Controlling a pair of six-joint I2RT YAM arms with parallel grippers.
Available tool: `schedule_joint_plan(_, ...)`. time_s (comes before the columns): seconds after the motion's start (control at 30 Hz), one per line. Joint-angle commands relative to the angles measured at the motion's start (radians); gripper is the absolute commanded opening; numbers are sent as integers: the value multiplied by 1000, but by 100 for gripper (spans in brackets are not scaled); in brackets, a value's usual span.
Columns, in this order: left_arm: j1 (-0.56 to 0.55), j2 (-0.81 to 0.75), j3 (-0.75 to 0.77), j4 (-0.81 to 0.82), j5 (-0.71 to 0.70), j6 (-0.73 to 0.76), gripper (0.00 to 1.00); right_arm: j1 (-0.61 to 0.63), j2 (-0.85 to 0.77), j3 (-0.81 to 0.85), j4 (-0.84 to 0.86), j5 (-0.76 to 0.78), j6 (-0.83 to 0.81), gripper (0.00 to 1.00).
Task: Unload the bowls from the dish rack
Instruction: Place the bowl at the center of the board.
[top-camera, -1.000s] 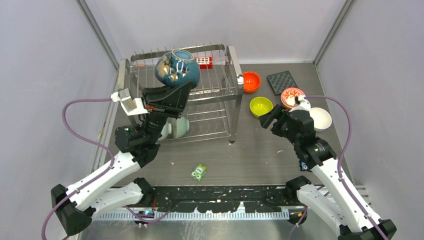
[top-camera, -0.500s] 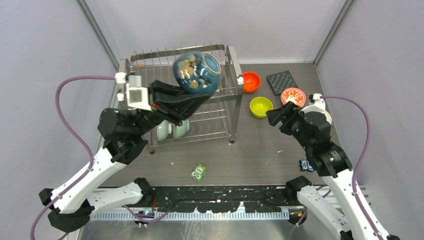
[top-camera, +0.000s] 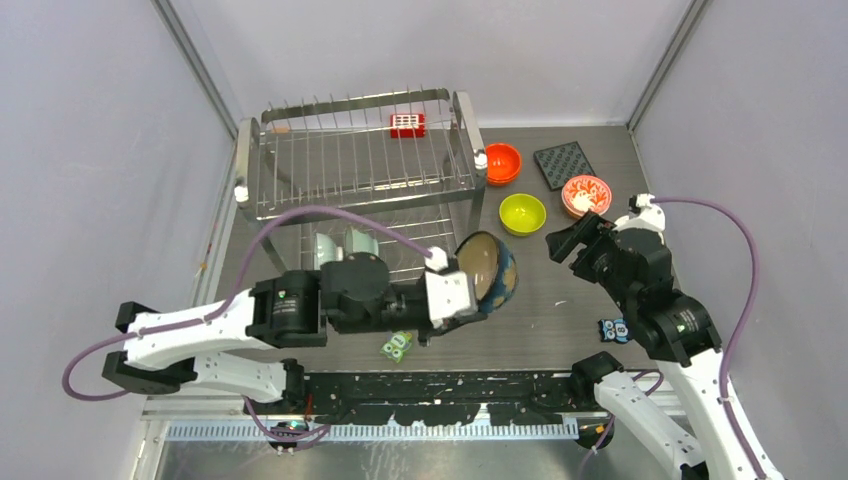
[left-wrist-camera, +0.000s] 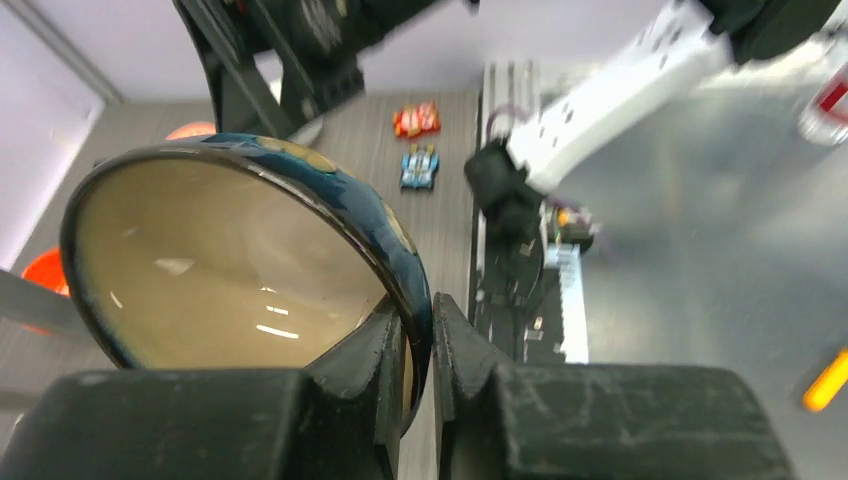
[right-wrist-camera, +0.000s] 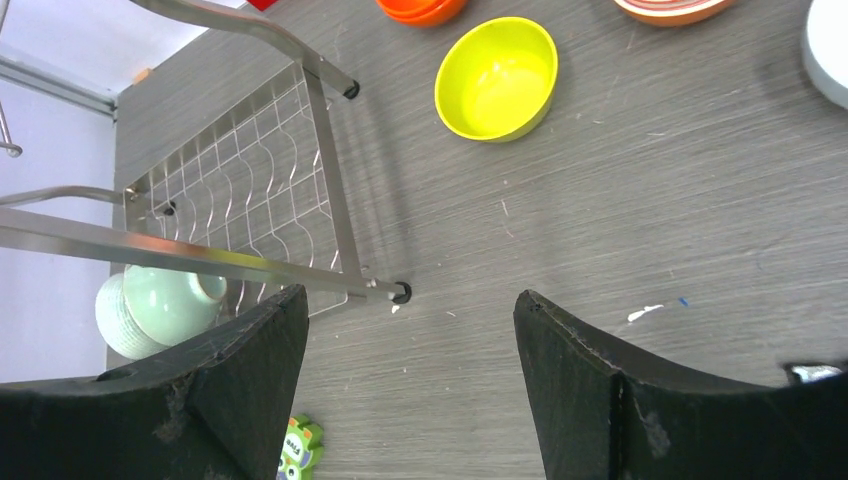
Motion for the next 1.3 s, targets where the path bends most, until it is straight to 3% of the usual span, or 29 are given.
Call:
schedule_joint_plan(0.0, -104, 19, 116, -148, -238, 178, 0, 6, -7, 105, -118, 45, -23, 79)
schedule_joint_plan(0.23, -273, 101, 81, -339, -488, 215, 0, 12, 12, 209, -232, -55, -51, 79)
schedule_joint_plan(0.47, -372, 72, -64, -318, -578, 244, 0, 16, 90, 312, -295, -335, -30, 78)
schedule_joint_plan(0.77, -463, 142, -153, -464, -600, 208, 0, 78, 151, 309, -338, -627, -31, 74)
schedule_joint_plan(1.03, -467, 111, -317, -368, -520, 166, 0, 150, 136, 253, -394, -612, -88, 73)
schedule_joint_plan(1.27, -467, 133, -390, -279, -490, 137, 0, 386, 130, 113, -333, -330, 24, 74)
